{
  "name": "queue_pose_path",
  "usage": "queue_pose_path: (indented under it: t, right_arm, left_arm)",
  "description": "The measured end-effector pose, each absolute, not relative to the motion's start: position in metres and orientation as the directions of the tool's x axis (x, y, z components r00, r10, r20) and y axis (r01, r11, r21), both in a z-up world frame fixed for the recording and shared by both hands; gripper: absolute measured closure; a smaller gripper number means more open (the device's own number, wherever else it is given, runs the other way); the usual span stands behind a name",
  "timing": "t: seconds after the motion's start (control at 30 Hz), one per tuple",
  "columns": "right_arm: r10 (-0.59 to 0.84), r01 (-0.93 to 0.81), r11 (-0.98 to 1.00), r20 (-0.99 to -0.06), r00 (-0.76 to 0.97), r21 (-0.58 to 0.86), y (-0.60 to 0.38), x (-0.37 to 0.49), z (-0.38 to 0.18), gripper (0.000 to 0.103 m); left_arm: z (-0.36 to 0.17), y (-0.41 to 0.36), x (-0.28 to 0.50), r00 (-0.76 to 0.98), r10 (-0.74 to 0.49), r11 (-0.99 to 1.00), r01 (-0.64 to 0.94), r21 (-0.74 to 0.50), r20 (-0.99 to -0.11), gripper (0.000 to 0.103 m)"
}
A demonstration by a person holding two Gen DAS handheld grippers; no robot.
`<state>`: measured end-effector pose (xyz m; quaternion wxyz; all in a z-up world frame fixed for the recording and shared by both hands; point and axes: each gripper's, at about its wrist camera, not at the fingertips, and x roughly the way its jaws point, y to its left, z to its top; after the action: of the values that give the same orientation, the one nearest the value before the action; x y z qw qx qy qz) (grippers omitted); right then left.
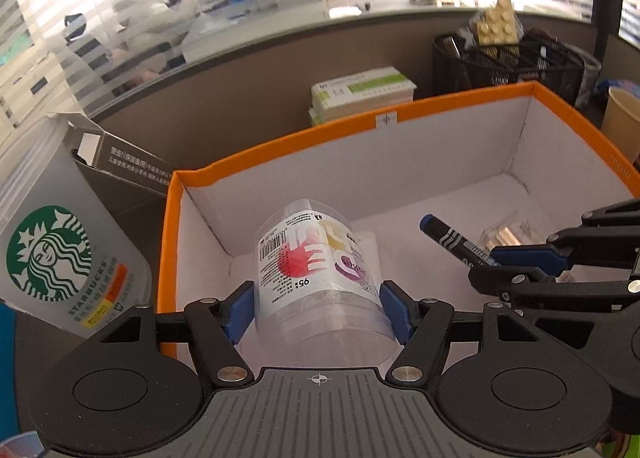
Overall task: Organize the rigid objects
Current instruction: 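Open the left tool releasing the jar while the right tool releases the marker in the box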
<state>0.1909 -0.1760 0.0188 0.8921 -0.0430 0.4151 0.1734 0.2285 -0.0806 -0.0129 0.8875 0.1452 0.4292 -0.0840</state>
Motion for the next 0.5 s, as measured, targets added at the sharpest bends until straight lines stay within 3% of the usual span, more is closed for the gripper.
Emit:
queue_pose_path:
  t: [0.17, 0.4, 0.5]
  right_arm:
    - [0.263, -0.359, 0.932, -0.772, 0.579, 0.047, -0.171, 0.192, 0.017, 0.087]
    - [0.302, -0.353, 0.930, -0.753, 0.585, 0.099, -0.181, 0.183, 0.022, 0.087]
    - [0.305, -0.350, 0.932, -0.735, 0.606, 0.098, -0.185, 0.175, 0.031, 0.078]
  left_arm:
    - [-0.017, -0.086, 0.237, 0.573, 0.023, 0.929, 0.290, 0.229, -0.819, 0.034]
    - [-0.012, -0.085, 0.239, 0.573, 0.021, 0.938, 0.272, 0.214, -0.819, 0.014]
    - [-0.007, -0.085, 0.234, 0.590, 0.008, 0.943, 0.265, 0.203, -0.807, 0.013]
